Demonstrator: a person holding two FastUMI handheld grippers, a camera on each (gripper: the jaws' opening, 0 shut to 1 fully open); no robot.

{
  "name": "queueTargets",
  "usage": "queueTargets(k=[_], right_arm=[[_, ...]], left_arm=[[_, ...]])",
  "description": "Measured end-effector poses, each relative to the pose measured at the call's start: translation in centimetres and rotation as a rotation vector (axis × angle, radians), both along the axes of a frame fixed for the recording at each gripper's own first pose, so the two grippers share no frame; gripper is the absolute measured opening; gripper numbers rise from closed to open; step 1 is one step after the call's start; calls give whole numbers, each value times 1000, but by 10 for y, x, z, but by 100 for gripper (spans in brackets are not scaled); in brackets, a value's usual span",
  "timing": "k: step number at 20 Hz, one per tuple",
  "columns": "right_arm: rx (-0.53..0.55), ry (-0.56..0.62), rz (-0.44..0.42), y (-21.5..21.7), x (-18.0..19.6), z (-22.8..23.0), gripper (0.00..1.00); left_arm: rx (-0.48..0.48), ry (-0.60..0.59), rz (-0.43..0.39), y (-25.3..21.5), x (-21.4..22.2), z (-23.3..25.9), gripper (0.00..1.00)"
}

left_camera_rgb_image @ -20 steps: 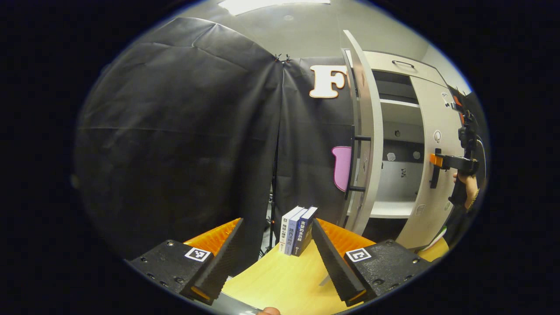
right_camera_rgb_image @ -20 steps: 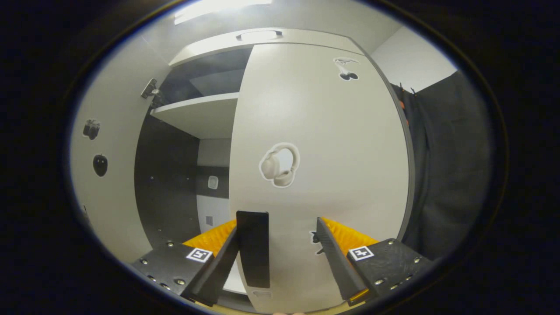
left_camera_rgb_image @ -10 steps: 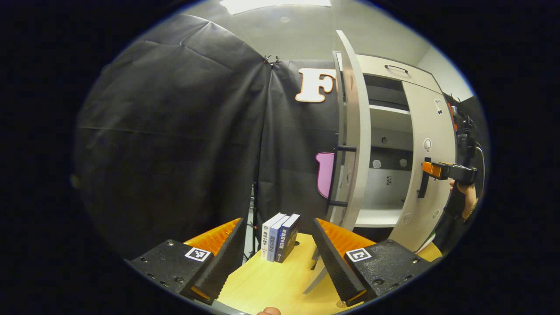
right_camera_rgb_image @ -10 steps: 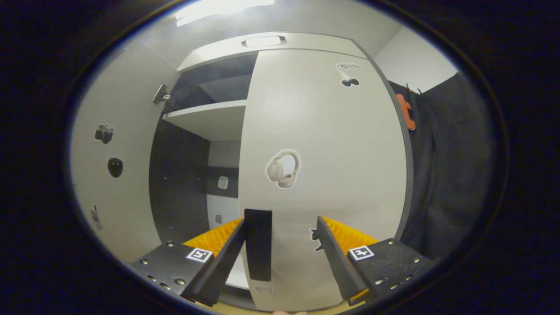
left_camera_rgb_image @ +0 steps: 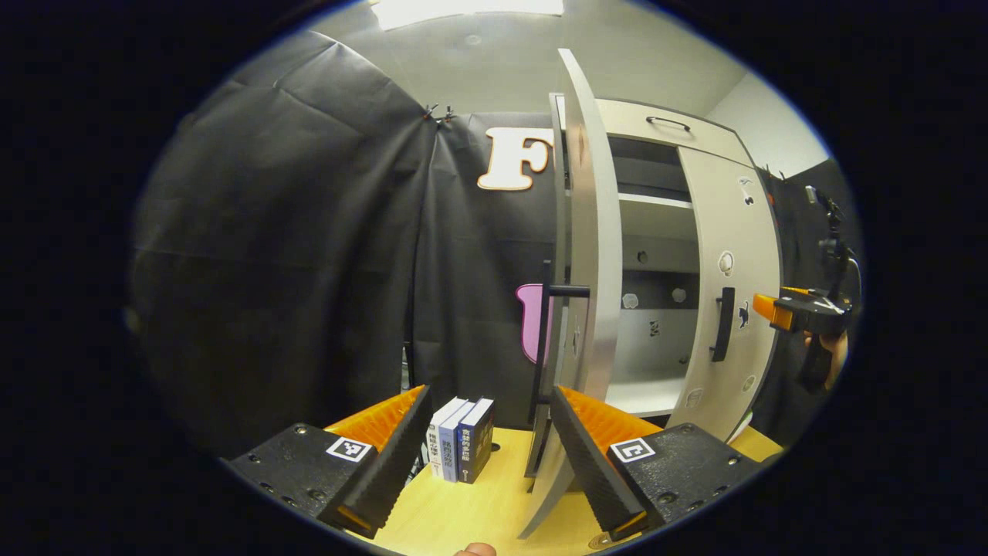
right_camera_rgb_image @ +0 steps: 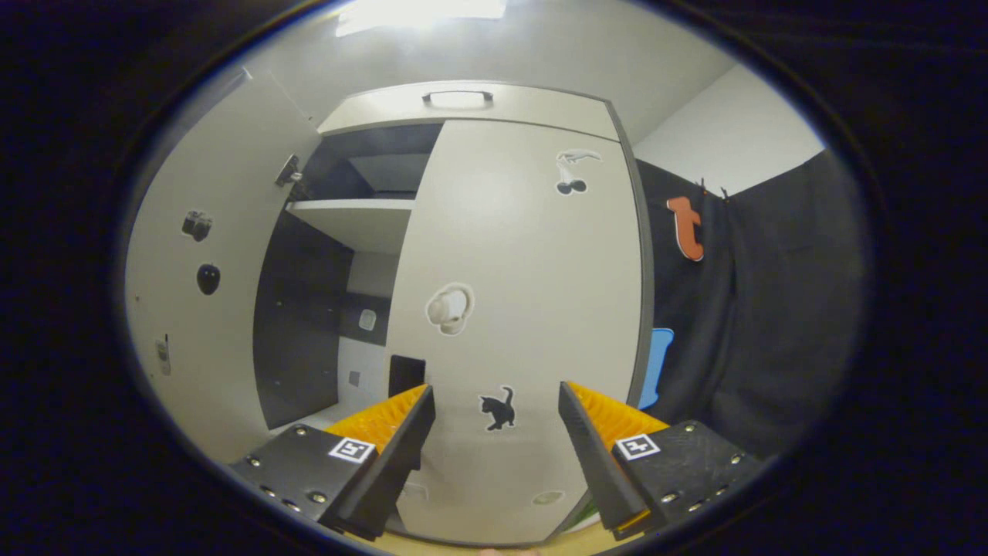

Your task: Grasp the bottle in the cabinet with the left hand and place it on the coaster, then close the right door with the right hand and the left door with the left hand.

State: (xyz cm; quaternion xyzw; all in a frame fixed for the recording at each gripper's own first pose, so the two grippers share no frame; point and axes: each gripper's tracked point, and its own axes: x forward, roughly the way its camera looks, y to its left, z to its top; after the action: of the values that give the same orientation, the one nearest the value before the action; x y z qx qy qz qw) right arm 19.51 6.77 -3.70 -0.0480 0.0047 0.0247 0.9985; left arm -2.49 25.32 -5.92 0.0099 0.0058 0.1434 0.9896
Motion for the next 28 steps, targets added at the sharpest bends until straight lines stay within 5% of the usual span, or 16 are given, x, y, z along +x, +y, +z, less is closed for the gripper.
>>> queueTargets(k=[7,8,9,10,28], right_arm=[[-6,74,-58,-31,-24,-28,98],[-1,78,-65,-35,-27,-29,98],[3,83,-71,-38,-30,-30,98],[6,84,-77,-42,-32,-30,97],[-21,97,-243,-144,-57,-30,98]], left_arm=[[-17,32,-118,-9,14,-1,88],[-28,32,-138,-16,15,-2,93],[-34,34,-159,-25,17,-3,88],[-36,36,-179,-32,19,-3,93],[-23,56,-460,-162,89,-23,93]])
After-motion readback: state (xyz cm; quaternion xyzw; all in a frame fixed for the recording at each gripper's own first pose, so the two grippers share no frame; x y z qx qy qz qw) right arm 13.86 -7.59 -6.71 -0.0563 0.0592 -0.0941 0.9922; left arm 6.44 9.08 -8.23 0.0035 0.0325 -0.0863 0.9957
